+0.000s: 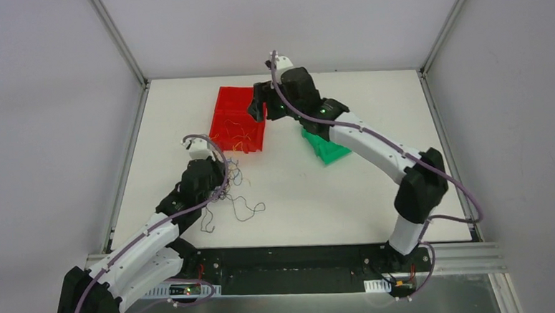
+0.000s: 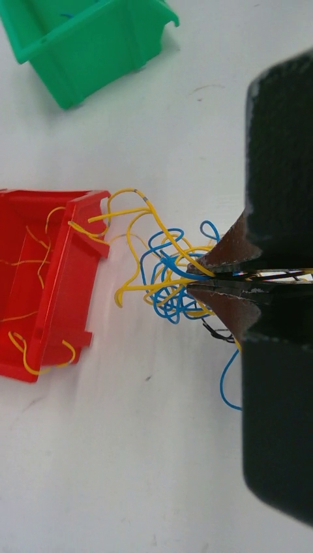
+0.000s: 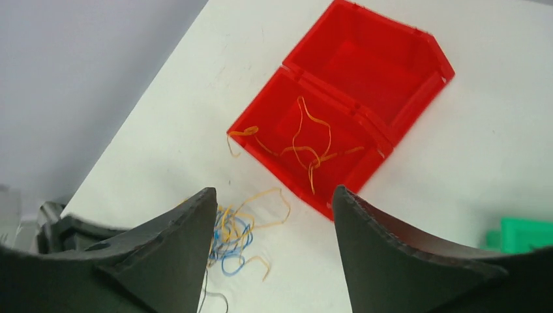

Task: Untangle the cables

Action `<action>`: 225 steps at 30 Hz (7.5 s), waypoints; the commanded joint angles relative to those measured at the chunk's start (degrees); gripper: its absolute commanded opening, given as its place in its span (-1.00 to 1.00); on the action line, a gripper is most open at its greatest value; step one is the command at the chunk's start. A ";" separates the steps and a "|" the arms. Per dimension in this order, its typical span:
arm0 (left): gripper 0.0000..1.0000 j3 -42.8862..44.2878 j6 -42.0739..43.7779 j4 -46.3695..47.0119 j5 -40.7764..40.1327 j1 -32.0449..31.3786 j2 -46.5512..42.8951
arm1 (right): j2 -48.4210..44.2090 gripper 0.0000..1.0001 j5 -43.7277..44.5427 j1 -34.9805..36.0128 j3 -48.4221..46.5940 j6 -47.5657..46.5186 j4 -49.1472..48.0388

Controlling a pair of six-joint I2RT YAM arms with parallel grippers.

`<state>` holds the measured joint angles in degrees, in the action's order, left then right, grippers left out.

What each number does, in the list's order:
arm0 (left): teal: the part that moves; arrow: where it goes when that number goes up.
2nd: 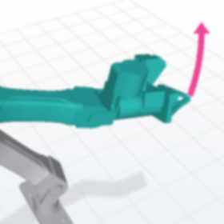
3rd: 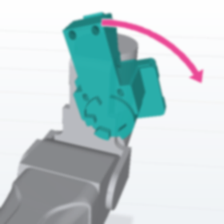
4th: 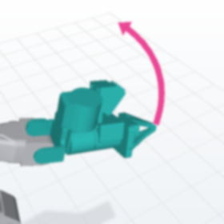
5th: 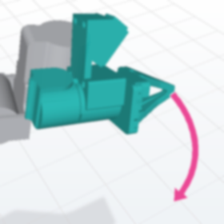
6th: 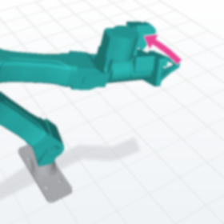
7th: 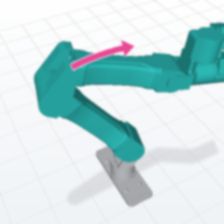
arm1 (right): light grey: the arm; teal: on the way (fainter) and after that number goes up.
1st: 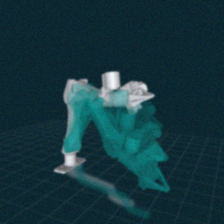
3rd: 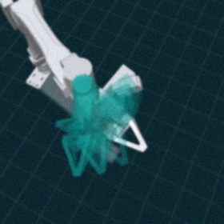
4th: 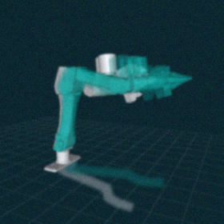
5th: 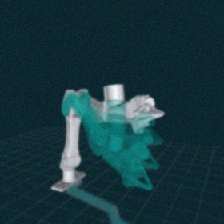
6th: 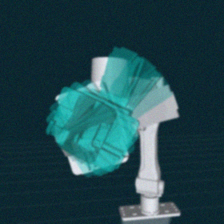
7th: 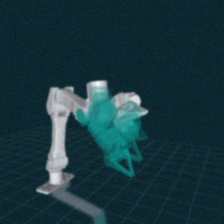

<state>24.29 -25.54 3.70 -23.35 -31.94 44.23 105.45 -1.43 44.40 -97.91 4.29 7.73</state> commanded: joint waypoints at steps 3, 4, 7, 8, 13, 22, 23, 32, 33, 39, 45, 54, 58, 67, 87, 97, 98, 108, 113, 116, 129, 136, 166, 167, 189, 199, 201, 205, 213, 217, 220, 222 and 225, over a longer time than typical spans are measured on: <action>-1.00 5.72 2.47 7.42 11.45 -0.57 3.83 | -13.84 0.47 -2.90 0.36 19.05 1.38 1.96; -1.00 6.62 1.91 8.07 12.06 -0.58 4.72 | -15.73 0.50 -3.42 0.34 22.58 1.86 0.38; -1.00 9.98 1.13 8.80 12.21 -0.58 8.47 | -18.92 0.60 -3.23 0.99 30.42 5.85 -4.39; -1.00 11.00 1.19 8.99 12.19 -0.58 9.49 | -18.71 0.62 -3.78 1.35 30.68 7.55 -4.30; -1.00 12.29 2.38 11.06 13.85 -0.58 10.67 | -16.92 0.70 -2.32 7.56 35.56 7.16 -10.01; -1.00 6.98 3.13 15.35 16.52 -0.62 3.03 | -13.36 0.73 2.31 12.70 38.43 3.96 -16.66; -1.00 6.65 2.86 15.63 16.11 -0.58 2.39 | -13.06 0.73 0.30 12.75 39.05 4.27 -17.71; -1.00 3.21 1.19 18.76 13.09 -0.60 -2.52 | -6.38 0.49 -4.26 13.66 36.49 4.55 -18.33; -1.00 2.95 0.89 18.69 11.94 -0.58 -3.02 | -5.77 0.39 -4.22 13.80 35.62 4.16 -17.64; -1.00 1.50 -1.08 16.99 2.92 -0.61 -6.50 | -6.03 -0.72 -1.30 14.07 35.04 4.38 -16.03; -1.00 1.54 -9.96 4.38 -19.33 -0.58 -11.01 | -9.57 -1.00 13.27 11.75 34.97 9.22 -11.10; -1.00 1.03 -16.81 -3.52 -32.43 -0.62 -15.70 | -26.17 -1.00 24.14 -6.70 44.79 26.58 -4.81; -1.00 1.51 -16.44 -5.42 -35.25 -0.60 -15.40 | -35.46 -1.00 27.12 -15.09 49.56 32.55 -2.26; -1.00 1.68 -15.77 -6.95 -36.31 -0.66 -16.36 | -54.71 -1.00 30.39 -19.10 52.02 28.93 0.32; 0.98 8.19 -0.26 6.49 22.06 -0.66 -1.54 | -64.18 -1.00 9.89 -19.08 49.56 19.38 -1.16; 0.77 5.50 14.17 30.91 38.90 -7.09 15.46 | -63.68 -1.00 6.67 -19.03 44.17 18.80 6.11; 0.76 6.29 17.79 31.00 37.76 -9.18 17.68 | -63.89 -1.00 6.24 -19.07 43.71 18.87 6.60; 0.67 11.52 36.54 33.88 40.77 -13.89 32.73 | -65.31 -1.00 -1.16 -19.09 40.14 19.47 10.50; 0.68 11.42 43.68 36.02 40.44 -16.33 35.04 | -64.75 -1.00 -4.60 -19.07 38.85 20.19 11.63; 0.68 11.11 46.28 36.10 39.58 -17.08 35.02 | -63.81 -1.00 -7.46 -19.00 38.05 20.87 12.09; 0.31 10.09 46.98 37.52 36.25 -17.63 33.13 | -61.49 -1.00 -15.51 -19.03 37.39 22.81 11.25; 0.62 10.80 47.25 37.91 34.60 -17.93 34.97 | -61.33 -1.00 -19.56 -19.13 37.48 25.33 9.82; 0.98 3.63 55.94 43.41 34.76 -18.17 28.94 | -65.99 -1.00 -10.76 -19.01 32.01 20.36 18.66; 0.98 3.85 56.06 43.40 34.96 -18.09 29.31 | -65.94 -1.00 -11.35 -19.07 31.77 20.62 18.64; 0.98 2.51 56.50 48.15 34.75 -19.15 30.37 | -60.27 -1.00 -27.40 -18.66 32.94 27.98 11.43; 0.83 3.99 57.22 48.23 31.15 -20.66 31.80 | -59.14 -1.00 -30.82 -17.84 34.10 30.72 8.27; 0.78 3.97 57.15 48.49 29.96 -20.87 31.37 | -59.11 -1.00 -31.21 -17.68 34.17 30.78 8.20; 0.70 2.47 56.12 51.22 29.51 -21.00 29.54 | -58.85 -1.00 -32.14 -17.23 35.00 32.01 6.54; -0.27 3.26 54.48 50.29 32.35 -21.04 28.92 | -57.61 -1.00 -32.09 -16.75 35.07 32.26 5.78; -1.00 4.51 54.37 47.18 27.23 -20.99 28.95 | -58.69 -1.00 -28.98 -16.72 34.86 31.02 7.25; -1.00 4.53 53.28 48.06 18.98 -20.97 29.46 | -60.31 -1.00 -24.81 -16.74 34.35 28.78 10.09; -1.00 4.45 51.53 48.74 13.44 -20.95 29.51 | -62.31 -1.00 -18.52 -16.80 34.15 26.26 13.00; -1.00 4.58 50.39 47.41 8.77 -20.83 28.81 | -65.10 -1.00 -10.45 -16.79 34.18 23.17 16.13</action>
<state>26.87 27.79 50.24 -4.40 -52.53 74.54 44.53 -23.44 27.42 -62.92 32.34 20.51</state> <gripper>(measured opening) 0.018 0.009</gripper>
